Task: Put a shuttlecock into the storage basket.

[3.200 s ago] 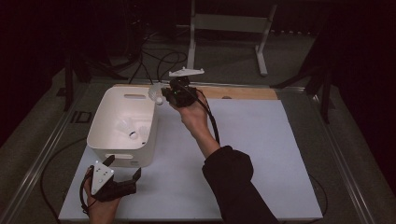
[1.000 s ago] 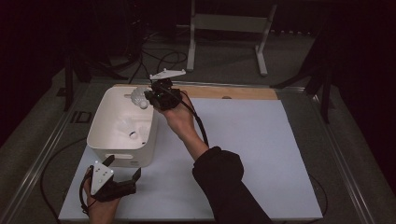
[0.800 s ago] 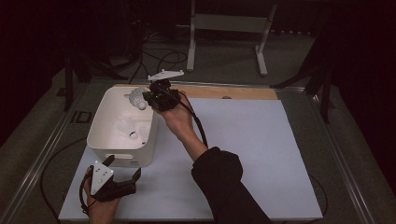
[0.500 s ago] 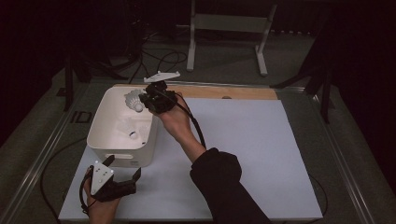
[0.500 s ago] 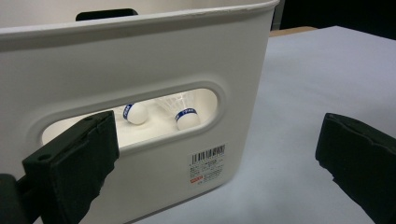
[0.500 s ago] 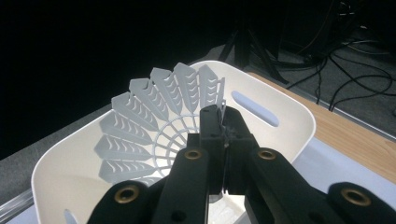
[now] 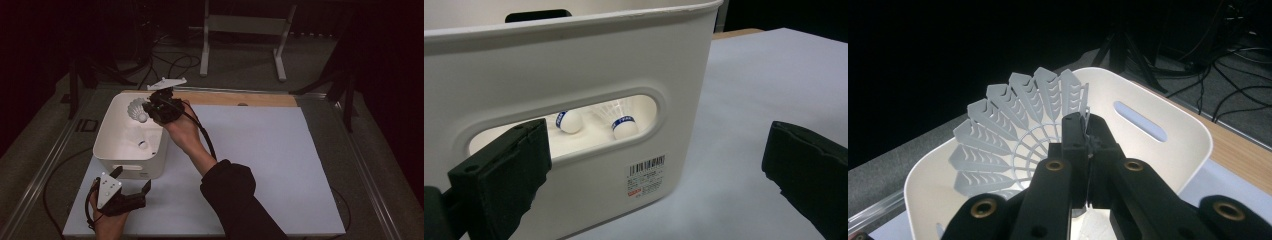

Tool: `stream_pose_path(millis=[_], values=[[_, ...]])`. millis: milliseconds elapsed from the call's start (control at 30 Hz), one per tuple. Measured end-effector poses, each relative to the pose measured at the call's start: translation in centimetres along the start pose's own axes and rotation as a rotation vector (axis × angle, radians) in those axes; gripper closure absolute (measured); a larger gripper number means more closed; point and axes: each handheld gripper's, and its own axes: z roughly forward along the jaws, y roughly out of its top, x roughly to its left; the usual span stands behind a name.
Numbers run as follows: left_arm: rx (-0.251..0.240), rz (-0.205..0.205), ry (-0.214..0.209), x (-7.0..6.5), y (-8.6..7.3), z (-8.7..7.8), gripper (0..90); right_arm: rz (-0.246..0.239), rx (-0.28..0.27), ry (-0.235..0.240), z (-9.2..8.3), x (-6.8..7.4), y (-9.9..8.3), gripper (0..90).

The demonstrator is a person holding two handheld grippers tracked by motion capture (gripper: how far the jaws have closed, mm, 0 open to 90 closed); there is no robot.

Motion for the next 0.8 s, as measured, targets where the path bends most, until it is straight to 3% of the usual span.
stream_pose_path(millis=[800], values=[[0.003,0.005,0.001,0.1,0.0,-0.1,0.0,-0.015,0.010,0.040,0.9,1.6,0.0,88.8]])
